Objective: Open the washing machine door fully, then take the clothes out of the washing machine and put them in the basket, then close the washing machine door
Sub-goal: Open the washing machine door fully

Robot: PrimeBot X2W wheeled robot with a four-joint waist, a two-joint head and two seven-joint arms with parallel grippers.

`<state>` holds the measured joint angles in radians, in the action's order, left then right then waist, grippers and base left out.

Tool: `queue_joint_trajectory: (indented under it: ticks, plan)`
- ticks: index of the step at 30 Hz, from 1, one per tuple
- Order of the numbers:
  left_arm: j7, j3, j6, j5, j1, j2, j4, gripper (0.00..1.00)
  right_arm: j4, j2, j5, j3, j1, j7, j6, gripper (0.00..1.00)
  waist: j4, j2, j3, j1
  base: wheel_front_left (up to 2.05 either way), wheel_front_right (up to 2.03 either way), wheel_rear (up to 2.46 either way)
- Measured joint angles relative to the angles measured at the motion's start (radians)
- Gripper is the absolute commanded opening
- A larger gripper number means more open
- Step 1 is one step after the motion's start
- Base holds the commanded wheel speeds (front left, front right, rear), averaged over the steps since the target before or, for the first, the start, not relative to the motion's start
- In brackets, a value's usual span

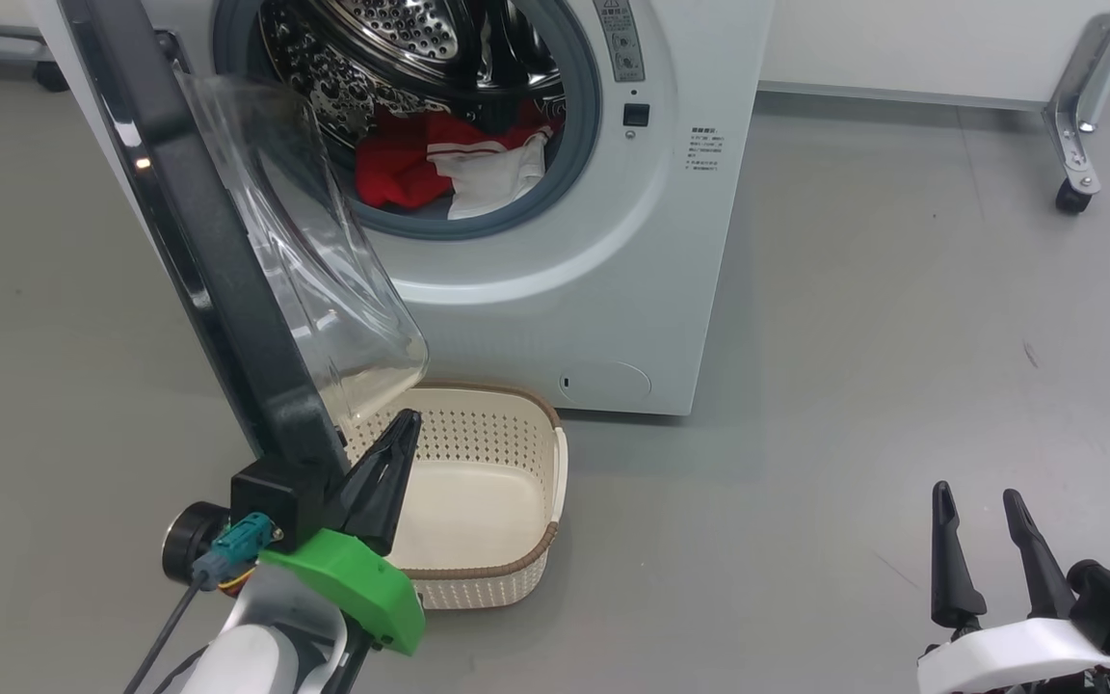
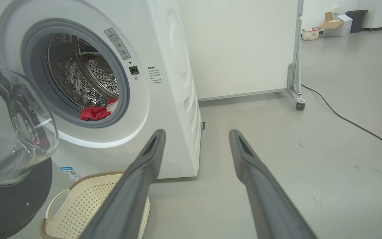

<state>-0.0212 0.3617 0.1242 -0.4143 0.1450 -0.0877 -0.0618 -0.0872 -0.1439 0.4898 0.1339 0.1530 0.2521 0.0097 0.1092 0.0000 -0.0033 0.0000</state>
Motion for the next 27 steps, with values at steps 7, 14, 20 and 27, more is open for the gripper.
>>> queue_joint_trajectory:
  ticks: [7,14,20,27]
  plan:
    - [-0.018,-0.029,-0.015,-0.033,-0.008,0.002,-0.051,0.0,-0.006,0.009,-0.002,-0.003,0.0,0.0,0.01,1.0,-0.004,0.0,0.006,0.0,0.0,0.0,0.0]
    - [-0.018,-0.041,-0.023,-0.039,-0.012,0.002,-0.09,0.0,-0.012,0.012,-0.009,-0.01,0.0,0.0,0.016,1.0,-0.007,0.0,0.013,0.0,0.0,0.0,0.0]
    - [-0.017,-0.058,-0.033,-0.039,-0.012,0.001,-0.111,0.0,-0.014,0.016,-0.009,-0.021,0.0,0.0,0.02,1.0,-0.007,0.0,0.018,0.0,0.0,0.0,0.0]
    - [-0.004,-0.064,-0.035,-0.039,-0.012,0.002,-0.127,0.0,-0.016,0.022,-0.015,-0.036,0.0,0.0,0.02,1.0,0.007,0.0,0.021,0.0,0.0,0.0,0.0]
